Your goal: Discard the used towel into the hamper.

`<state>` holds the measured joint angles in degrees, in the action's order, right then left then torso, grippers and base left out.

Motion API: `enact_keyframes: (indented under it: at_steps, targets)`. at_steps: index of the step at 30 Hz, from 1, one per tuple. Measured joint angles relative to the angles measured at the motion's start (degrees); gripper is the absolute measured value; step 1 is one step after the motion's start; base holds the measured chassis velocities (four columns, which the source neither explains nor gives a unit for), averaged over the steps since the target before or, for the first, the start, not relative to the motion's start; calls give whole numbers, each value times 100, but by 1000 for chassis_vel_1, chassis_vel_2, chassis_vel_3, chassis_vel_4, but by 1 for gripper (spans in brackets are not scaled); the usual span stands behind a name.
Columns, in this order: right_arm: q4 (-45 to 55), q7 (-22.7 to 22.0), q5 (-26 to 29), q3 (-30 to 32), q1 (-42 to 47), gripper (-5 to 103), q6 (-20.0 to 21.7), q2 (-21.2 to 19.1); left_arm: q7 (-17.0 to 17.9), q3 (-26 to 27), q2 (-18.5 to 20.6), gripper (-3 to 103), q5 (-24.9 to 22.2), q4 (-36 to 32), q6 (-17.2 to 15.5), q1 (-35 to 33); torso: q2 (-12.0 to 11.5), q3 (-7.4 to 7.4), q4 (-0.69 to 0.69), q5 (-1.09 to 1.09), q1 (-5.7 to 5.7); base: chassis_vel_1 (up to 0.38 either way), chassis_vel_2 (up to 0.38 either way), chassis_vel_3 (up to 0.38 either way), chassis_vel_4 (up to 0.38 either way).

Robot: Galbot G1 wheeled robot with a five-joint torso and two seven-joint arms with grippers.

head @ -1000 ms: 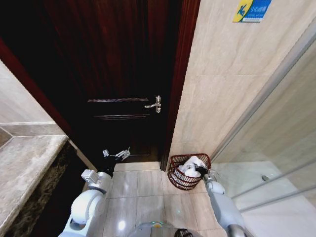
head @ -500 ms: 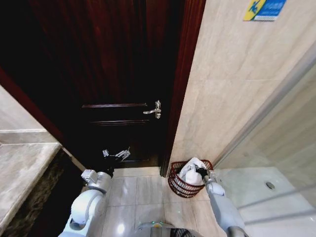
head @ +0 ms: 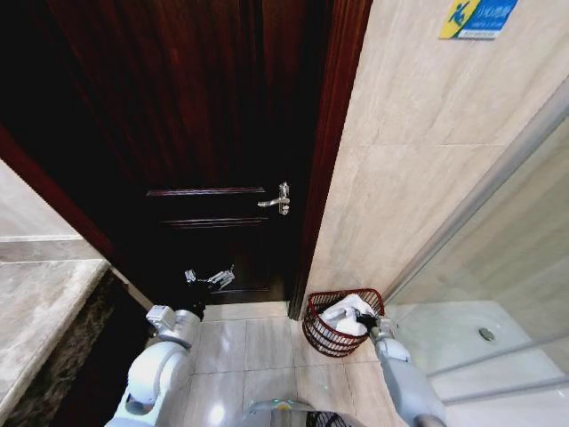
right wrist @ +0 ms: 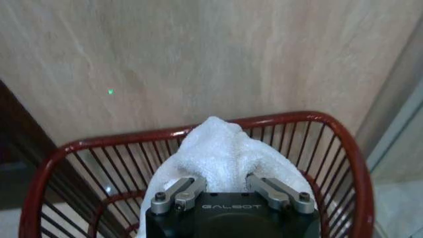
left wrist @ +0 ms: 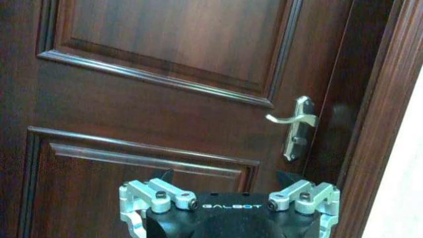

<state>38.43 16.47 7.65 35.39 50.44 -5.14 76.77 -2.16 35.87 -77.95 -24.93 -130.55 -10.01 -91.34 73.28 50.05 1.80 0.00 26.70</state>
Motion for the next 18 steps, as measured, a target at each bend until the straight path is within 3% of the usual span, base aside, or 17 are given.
enact_keyframes:
  at_steps: [12,18]
  targets:
    - [-774,1,-447,-69,-584,14,325,186,0,0,0,100,0,0,0,0,0,0,0,-1,0,0,0,0,0]
    - [-1212,-25,-797,-58,-866,14,286,226,0,0,0,100,0,0,0,0,0,0,0,1,1,0,0,0,0]
